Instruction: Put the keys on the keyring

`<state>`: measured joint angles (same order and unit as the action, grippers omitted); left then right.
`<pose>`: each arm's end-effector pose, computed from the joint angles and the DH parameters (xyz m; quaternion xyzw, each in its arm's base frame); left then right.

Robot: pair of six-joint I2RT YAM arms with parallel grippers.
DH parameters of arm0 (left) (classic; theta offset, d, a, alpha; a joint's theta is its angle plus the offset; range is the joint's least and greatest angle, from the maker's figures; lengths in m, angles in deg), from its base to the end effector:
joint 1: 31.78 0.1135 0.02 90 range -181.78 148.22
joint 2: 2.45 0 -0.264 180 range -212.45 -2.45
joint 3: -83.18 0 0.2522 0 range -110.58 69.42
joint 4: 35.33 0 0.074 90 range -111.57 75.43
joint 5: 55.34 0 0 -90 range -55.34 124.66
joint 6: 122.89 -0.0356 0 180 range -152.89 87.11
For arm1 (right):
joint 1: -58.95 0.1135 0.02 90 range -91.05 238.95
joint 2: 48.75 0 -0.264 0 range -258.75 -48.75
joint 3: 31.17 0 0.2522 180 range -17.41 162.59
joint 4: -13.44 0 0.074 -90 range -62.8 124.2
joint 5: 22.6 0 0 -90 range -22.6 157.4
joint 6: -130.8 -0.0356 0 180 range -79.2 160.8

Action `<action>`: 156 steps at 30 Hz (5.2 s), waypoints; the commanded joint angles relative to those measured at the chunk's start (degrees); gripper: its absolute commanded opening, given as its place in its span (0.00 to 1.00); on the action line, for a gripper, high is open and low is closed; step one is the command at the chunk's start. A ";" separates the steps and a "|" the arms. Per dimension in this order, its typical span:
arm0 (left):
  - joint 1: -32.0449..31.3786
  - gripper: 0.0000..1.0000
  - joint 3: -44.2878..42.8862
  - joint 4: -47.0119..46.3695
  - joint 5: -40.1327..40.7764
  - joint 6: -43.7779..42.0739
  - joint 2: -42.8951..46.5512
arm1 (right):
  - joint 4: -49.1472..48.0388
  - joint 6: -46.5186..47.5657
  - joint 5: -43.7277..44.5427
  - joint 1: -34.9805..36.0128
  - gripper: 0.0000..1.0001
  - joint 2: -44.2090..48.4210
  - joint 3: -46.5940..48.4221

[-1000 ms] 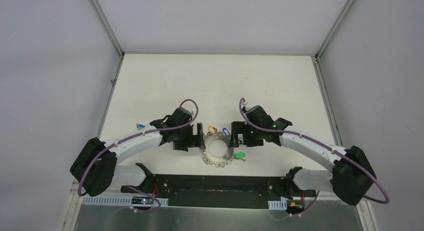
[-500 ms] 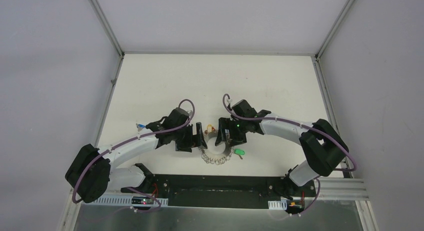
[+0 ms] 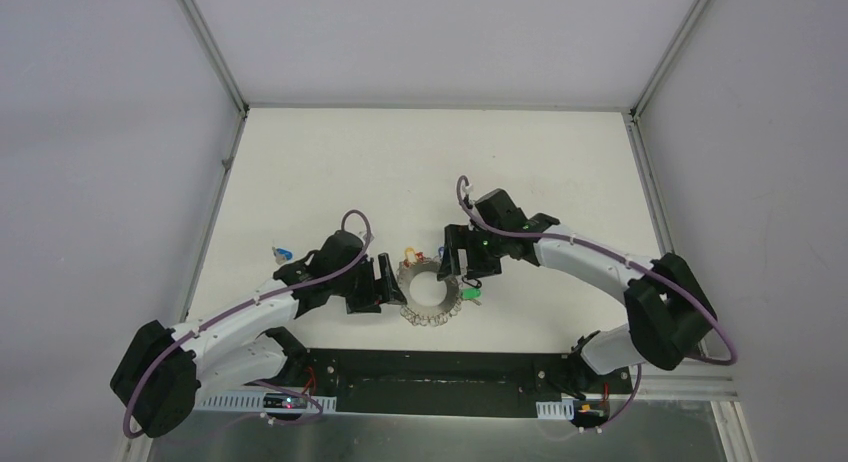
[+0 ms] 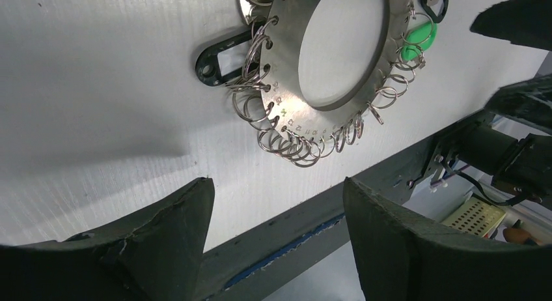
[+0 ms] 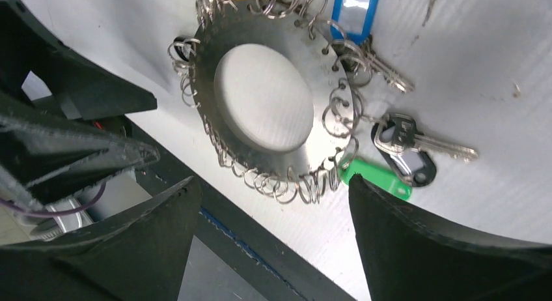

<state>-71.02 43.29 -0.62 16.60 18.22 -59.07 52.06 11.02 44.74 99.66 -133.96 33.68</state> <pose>0.1351 -0.1246 0.1770 -0.0448 0.9326 -0.3357 0.1248 0.2105 0.1992 0.1973 -0.1423 0.9355 0.3059 0.1049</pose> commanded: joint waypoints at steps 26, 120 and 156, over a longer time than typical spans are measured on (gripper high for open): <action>0.58 0.63 -0.21 -3.84 -2.62 1.68 -1.76 | -11.54 -14.78 -3.79 -1.25 0.24 4.92 -15.09; 0.58 0.59 3.72 -6.48 0.84 1.70 9.46 | 11.44 12.39 0.33 -1.42 0.04 7.69 2.00; 0.61 0.60 5.04 -1.96 4.12 2.08 12.62 | 7.65 3.12 -7.44 2.57 0.11 -6.83 0.59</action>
<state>-71.04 47.84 -2.85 18.57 20.47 -47.40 60.26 17.69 41.20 98.85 -143.03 33.99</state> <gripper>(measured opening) 0.602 0.117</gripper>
